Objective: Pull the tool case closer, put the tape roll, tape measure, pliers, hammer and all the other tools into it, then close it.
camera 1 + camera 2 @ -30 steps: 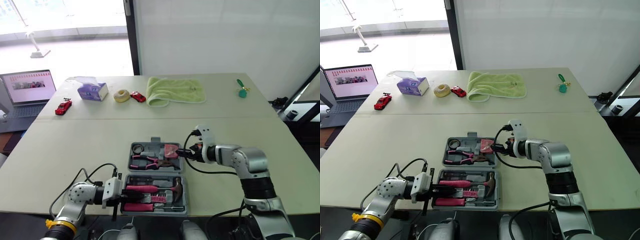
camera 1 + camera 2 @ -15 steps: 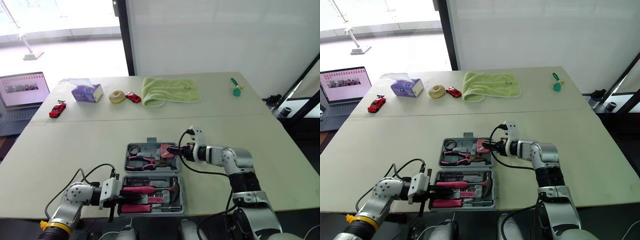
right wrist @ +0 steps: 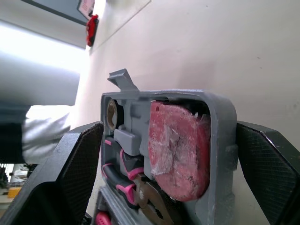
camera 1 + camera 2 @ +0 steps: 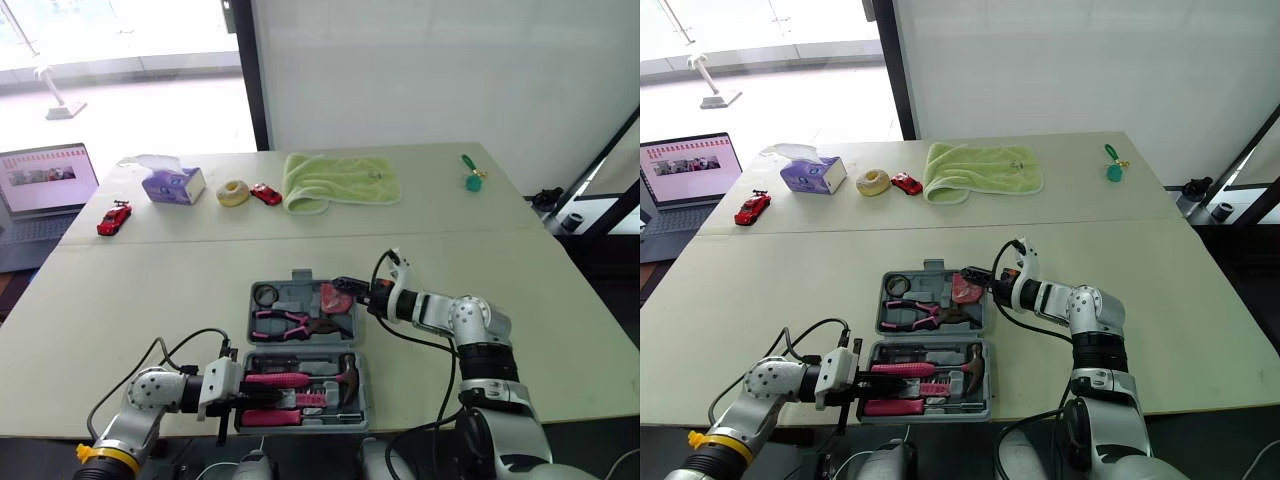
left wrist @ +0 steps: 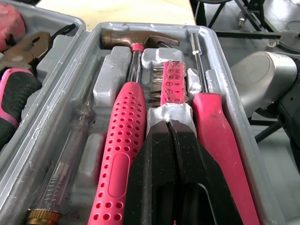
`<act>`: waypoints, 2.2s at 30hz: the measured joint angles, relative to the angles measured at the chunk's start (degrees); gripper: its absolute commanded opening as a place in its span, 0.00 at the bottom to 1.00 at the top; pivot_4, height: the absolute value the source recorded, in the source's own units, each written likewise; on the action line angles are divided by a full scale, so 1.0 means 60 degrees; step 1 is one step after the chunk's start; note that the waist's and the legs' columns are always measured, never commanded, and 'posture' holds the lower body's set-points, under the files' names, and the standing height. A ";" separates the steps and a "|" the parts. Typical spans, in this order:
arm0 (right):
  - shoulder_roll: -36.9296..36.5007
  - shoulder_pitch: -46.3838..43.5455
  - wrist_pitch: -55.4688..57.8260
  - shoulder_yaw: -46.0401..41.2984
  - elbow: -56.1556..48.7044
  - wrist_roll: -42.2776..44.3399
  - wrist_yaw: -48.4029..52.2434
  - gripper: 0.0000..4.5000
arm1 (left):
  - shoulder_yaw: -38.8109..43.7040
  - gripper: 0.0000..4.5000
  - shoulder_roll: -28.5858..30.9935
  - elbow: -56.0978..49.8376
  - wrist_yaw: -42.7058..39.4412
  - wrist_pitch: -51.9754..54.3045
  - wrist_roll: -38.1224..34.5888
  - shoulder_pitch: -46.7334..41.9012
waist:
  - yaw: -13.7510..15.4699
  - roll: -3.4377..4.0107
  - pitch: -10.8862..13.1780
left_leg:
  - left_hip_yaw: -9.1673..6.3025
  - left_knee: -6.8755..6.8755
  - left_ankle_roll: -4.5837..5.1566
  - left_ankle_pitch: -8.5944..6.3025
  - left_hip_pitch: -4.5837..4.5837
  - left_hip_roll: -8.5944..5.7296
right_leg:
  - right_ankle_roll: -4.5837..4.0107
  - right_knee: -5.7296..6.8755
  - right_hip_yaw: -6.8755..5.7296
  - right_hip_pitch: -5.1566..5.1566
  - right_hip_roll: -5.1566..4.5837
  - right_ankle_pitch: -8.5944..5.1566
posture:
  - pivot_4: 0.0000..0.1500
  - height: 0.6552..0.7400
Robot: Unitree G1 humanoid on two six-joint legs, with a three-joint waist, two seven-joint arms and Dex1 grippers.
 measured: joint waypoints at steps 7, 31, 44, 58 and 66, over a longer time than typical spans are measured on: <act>-0.0138 0.0035 0.0466 -0.0032 -0.0455 0.0526 0.0177 0.99 | -0.0013 0.00 0.0064 0.0092 -0.0029 -0.0043 0.0001 -0.0094 | -0.0006 0.0001 0.0001 | -0.0001 -0.0024 -0.0002 0.0002 -0.0001 0.0000 | -0.0001 0.0000 0.0003 -0.0019 0.0004 0.0000 | 1.00 1.00; -0.0904 0.0251 0.0982 0.1004 -0.1937 0.1436 0.1752 0.99 | 0.3377 0.00 0.3258 -0.3800 0.0283 0.6292 -0.3245 0.2059 | -0.0267 -0.0061 0.0104 | -0.0001 -0.0059 -0.0002 0.0002 -0.0045 0.0015 | -0.0014 0.0005 0.0012 -0.0093 0.0020 -0.0008 | 1.00 1.00; -0.3505 0.3162 0.3270 -0.0954 -0.9147 0.6688 -0.0220 0.99 | 0.4867 0.00 0.4225 -0.2745 -0.1477 0.6464 -0.3375 0.2119 | 0.0008 -0.0114 0.0159 | 0.0035 -0.0045 -0.0024 0.0012 -0.0106 0.0008 | -0.0077 -0.0080 0.0003 -0.0112 -0.0022 -0.0021 | 1.00 1.00; -0.8188 0.8075 -0.4956 -0.0947 -1.0166 -0.0486 0.3527 0.99 | 0.5121 0.00 0.3938 -0.3408 -0.0417 0.6896 -0.3357 0.1131 | 0.0173 -0.0200 0.0160 | 0.0040 -0.0032 -0.0027 0.0014 -0.0130 0.0007 | -0.0020 -0.0100 0.0005 -0.0112 -0.0018 -0.0007 | 1.00 1.00; -0.7747 0.8370 -0.6078 -0.0755 -0.9817 -0.1047 0.3900 0.99 | 0.5121 0.00 0.3932 -0.3498 -0.0054 0.6924 -0.3138 0.1455 | 0.0263 -0.0212 0.0166 | 0.0039 -0.0020 -0.0031 0.0016 -0.0103 0.0007 | -0.0050 -0.0097 0.0005 -0.0078 -0.0020 -0.0016 | 1.00 1.00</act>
